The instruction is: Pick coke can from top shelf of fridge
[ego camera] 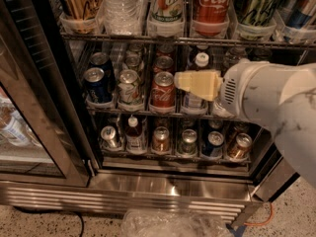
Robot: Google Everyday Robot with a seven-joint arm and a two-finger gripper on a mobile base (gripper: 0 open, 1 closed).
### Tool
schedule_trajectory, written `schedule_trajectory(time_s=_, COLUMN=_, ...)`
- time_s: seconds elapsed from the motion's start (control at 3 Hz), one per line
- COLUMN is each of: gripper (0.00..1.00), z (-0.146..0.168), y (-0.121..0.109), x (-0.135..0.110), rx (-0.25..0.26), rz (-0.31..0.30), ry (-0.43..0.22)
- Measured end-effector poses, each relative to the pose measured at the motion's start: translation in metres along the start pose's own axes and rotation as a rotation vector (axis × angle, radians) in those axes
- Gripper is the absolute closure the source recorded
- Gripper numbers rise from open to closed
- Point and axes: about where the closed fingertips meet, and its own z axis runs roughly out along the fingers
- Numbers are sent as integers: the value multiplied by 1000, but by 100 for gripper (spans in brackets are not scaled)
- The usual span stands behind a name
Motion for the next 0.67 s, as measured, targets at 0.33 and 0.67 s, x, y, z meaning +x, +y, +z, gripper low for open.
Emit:
schedule_trajectory(time_s=0.33, gripper=0, z=-5, y=-11, x=-18, rx=60, rz=23, ry=-43)
schedule_trajectory(time_s=0.67, gripper=0, z=-9, y=-4, x=-45, rx=80, rz=48, ry=-110)
